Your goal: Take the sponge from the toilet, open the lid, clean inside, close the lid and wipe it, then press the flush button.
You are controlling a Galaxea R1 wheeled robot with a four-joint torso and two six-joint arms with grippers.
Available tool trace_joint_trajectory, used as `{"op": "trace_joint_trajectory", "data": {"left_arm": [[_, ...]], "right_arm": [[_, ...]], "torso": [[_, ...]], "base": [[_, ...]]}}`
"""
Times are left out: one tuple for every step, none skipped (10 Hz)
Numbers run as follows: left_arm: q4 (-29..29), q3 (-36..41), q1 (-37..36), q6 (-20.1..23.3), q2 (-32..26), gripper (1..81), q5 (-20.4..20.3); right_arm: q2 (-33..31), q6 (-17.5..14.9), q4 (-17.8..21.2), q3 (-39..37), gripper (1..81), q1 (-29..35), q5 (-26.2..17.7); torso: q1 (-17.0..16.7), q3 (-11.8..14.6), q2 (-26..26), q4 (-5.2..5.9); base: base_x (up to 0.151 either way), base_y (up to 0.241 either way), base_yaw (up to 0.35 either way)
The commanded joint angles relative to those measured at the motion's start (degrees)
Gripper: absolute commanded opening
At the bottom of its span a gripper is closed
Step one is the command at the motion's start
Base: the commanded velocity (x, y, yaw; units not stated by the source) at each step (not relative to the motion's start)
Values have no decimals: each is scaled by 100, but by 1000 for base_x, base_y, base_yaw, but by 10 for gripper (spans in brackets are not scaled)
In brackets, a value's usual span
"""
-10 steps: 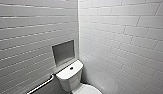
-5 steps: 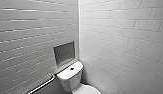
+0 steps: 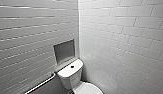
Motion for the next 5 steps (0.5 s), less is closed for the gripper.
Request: {"op": "trace_joint_trajectory", "data": {"left_arm": [[66,-1,-142,52,-53,811,187],[57,-1,-186,43,-27,811,378],[57,-1,-248,35,44,811,756],[30,-1,-283,43,123,811,1134],[48,-1,-310,35,167,811,1329]], "right_arm": [[21,-17,-85,19,10,121,-311],[21,-17,-85,28,10,121,-311],[29,-17,-85,28,10,121,-311],[29,-17,-85,28,10,112,-311],[29,-17,-85,28,10,112,-311]], "torso": [[0,0,0,0],[-2,0,0,0],[-5,185,0,0],[-5,17,2,0],[-5,85,4,0]], "base": [[0,0,0],[0,0,0],[0,0,0],[0,0,0],[0,0,0]]}}
